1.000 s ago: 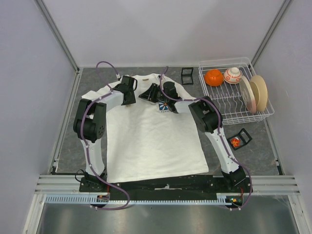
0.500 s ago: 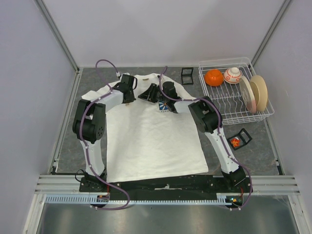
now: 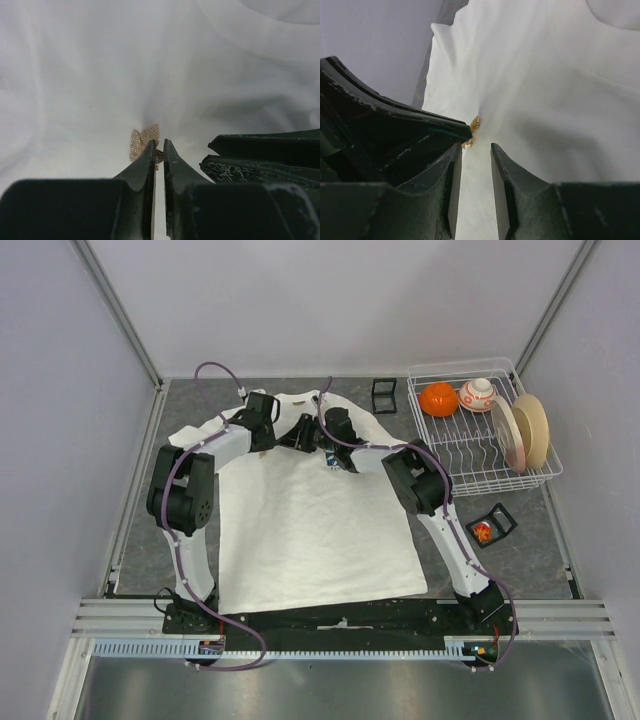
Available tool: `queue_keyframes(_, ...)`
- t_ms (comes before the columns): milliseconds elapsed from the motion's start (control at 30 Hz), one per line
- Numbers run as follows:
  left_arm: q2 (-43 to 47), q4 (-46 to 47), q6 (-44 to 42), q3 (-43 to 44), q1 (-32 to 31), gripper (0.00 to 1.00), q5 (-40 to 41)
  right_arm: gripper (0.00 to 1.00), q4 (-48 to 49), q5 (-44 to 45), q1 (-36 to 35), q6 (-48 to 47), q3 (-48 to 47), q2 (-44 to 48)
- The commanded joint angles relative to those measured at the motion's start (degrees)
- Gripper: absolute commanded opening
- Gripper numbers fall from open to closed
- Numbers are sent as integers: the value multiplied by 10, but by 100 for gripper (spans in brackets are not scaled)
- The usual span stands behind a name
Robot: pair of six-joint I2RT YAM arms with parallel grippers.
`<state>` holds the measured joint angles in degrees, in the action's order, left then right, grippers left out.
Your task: Remove the brooch from the garment
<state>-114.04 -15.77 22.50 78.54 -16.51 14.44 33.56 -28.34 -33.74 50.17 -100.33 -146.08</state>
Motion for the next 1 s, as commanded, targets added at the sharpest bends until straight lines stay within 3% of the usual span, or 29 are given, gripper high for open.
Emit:
queue_keyframes(0,33,12,-19,-8,-2,2,-20,36,-20,14,-10,-28,-19,17)
queue_keyframes(467,54,37,-19,-35,0,2,-20,21,-53,26,-26,-56,-64,-3)
queue_keyframes(967,43,59,-17,-38,-1,2,8,15,-96,41,-33,-66,-95,-24)
